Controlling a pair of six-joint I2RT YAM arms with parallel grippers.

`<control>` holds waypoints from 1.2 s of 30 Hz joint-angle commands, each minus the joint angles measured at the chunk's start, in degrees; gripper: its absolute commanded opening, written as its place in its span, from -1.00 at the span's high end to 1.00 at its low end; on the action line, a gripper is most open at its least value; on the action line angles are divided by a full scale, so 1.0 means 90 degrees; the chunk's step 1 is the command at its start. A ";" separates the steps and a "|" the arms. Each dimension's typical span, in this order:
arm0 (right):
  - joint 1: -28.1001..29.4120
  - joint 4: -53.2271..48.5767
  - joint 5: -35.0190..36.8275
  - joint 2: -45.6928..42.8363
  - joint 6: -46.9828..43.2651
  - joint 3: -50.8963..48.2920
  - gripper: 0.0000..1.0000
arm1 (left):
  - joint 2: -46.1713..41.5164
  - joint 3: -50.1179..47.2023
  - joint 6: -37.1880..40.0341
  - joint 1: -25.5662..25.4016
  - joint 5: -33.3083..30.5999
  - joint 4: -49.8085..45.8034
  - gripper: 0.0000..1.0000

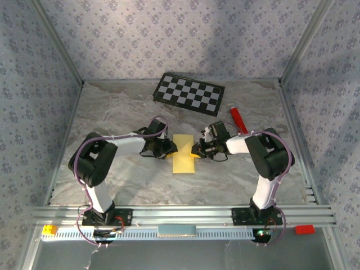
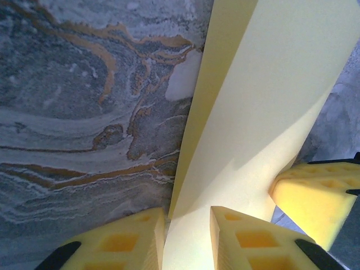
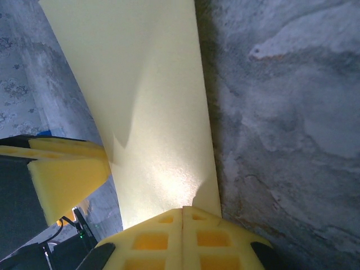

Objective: Fold a paper plane with a square sheet of paper (pick it up from the middle)
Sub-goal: Third fold the triangle at the center of the table.

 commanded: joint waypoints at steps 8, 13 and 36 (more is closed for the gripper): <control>-0.0032 -0.0522 0.0554 0.0349 0.0005 -0.0259 0.90 | -0.0167 -0.0123 -0.0087 -0.0028 -0.0041 0.0033 0.52; -0.0025 -0.0523 0.0559 0.0357 0.0007 -0.0265 0.89 | -0.0230 -0.0138 -0.0097 -0.0034 -0.0064 0.0036 0.59; -0.0027 -0.0514 0.0550 0.0349 0.0008 -0.0237 0.89 | -0.0242 -0.0295 -0.0165 -0.0023 0.0074 0.0375 0.69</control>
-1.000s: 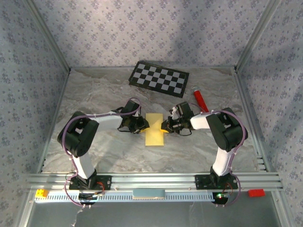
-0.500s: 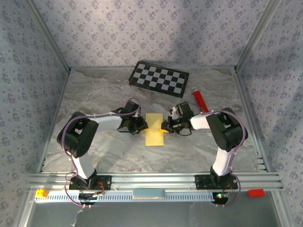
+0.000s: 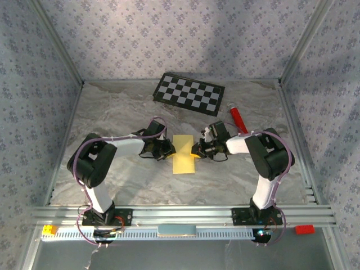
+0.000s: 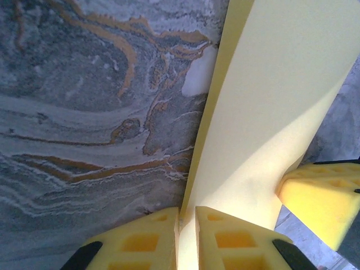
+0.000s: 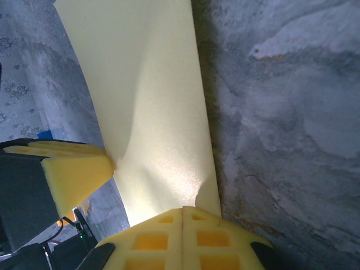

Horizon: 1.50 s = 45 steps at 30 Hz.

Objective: Fold a paper plane with a square sheet of paper (pick it up from the middle)
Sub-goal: Third fold the triangle at the center of the table.

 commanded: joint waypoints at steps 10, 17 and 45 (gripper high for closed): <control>-0.0027 -0.0524 0.0539 0.0349 0.0022 -0.0217 0.89 | -0.0164 -0.0096 -0.0142 -0.0010 0.0191 0.0303 0.68; -0.0031 -0.0503 0.0519 0.0341 0.0053 -0.0199 0.89 | -0.0053 -0.0117 -0.0227 -0.0013 0.0267 0.0435 0.69; -0.0021 -0.0477 0.0506 0.0319 0.0088 -0.0184 0.88 | 0.0036 -0.0162 -0.0181 -0.0010 0.0053 0.0083 0.76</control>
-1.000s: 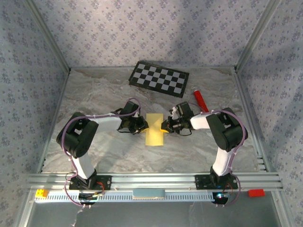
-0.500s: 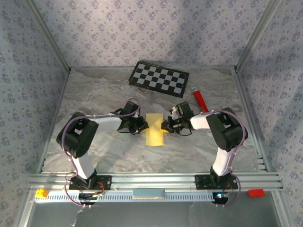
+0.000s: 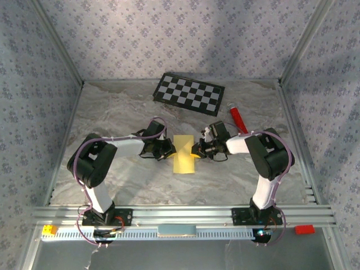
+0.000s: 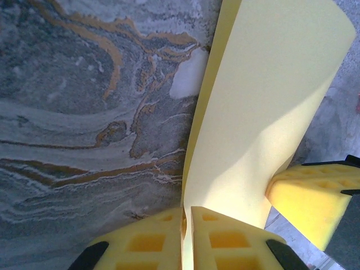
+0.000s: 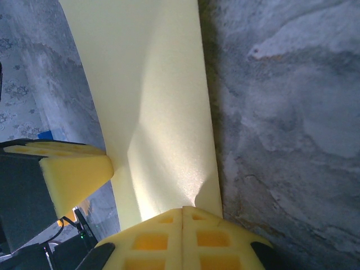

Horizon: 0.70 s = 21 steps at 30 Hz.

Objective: Fold a paper plane with a square sheet of paper (pick it up from the middle)
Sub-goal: Third fold the triangle at the center of the table.

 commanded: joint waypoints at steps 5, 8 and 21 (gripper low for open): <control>-0.0017 -0.0477 0.0516 0.0329 0.0067 -0.0180 0.88 | 0.0039 -0.0109 0.0007 -0.0010 -0.0053 -0.0187 0.75; -0.0017 -0.0486 0.0512 0.0319 0.0064 -0.0181 0.88 | 0.0031 -0.0115 0.0001 -0.0017 -0.0051 -0.0184 0.75; -0.0001 -0.0219 0.0392 0.0170 0.0077 -0.0316 0.80 | -0.0234 -0.0166 -0.0038 -0.0011 -0.0061 -0.0125 0.95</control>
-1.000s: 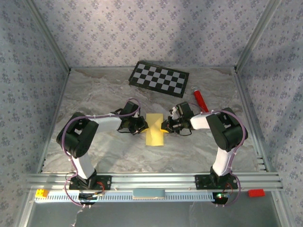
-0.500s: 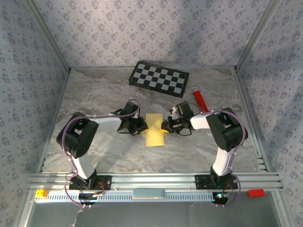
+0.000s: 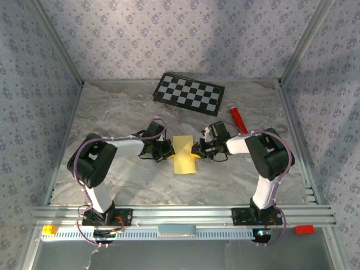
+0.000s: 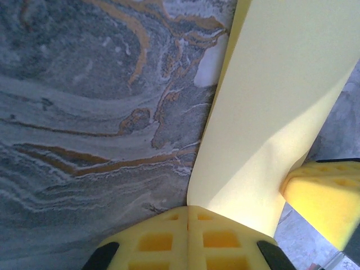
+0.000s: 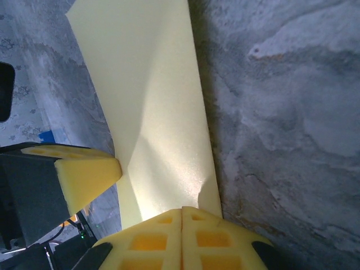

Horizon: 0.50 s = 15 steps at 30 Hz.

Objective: Fold a paper plane with a square sheet of paper (pick it up from the middle)
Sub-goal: Third fold the triangle at the center of the table.

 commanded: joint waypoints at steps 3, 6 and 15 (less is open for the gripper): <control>-0.0004 -0.0310 0.0400 -0.0015 -0.0024 -0.0279 0.71 | -0.0401 -0.0121 -0.0057 -0.0013 -0.0088 -0.0076 0.98; 0.0006 -0.0333 0.0430 -0.0365 -0.0141 -0.0314 0.49 | -0.0623 -0.0173 -0.0101 -0.0010 -0.0117 -0.0147 0.99; 0.0390 -0.0975 0.1106 -0.1671 -0.1126 -0.0257 0.08 | -0.1205 -0.0313 -0.0140 0.0067 -0.0138 -0.0569 1.00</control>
